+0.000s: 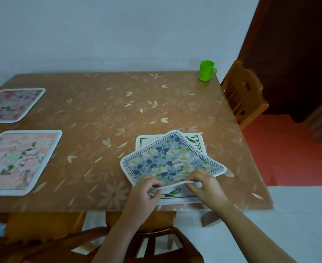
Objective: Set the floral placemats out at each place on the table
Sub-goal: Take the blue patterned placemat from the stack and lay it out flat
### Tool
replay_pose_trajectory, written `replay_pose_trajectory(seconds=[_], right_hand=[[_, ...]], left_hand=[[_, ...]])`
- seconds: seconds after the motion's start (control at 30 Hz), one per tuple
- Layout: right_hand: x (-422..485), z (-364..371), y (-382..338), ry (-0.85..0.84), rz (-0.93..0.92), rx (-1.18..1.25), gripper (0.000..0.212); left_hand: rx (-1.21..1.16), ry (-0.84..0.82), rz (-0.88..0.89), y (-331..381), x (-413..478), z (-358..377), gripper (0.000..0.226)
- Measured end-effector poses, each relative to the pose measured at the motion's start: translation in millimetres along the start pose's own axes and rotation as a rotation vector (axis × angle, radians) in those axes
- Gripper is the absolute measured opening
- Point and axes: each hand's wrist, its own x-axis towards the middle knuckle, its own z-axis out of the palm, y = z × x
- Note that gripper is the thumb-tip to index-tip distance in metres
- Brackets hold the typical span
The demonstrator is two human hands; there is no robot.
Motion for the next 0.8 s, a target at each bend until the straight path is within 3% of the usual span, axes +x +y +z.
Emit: replay_pose_trajectory(seconds=[0.27, 0.43, 0.6, 0.8], right_hand=[[3.3, 30.2, -50.5, -0.042, -0.191, -0.067, 0.004], [-3.3, 24.8, -53.7, -0.021, -0.152, -0.073, 0.005], [-9.7, 4.4, -47.2, -0.043, -0.113, -0.090, 0.001], [-25.3, -53.8, -14.3, 0.029, 0.016, -0.119, 0.005]], left_hand=[[0.184, 0.005, 0.045, 0.3, -4.9, -11.2, 0.014], [0.269, -0.048, 0.094, 0.7, -6.1, -9.6, 0.020], [0.204, -0.032, 0.043, 10.0, -0.3, 2.2, 0.011], [0.133, -0.075, 0.128, 35.4, 19.4, 27.3, 0.010]])
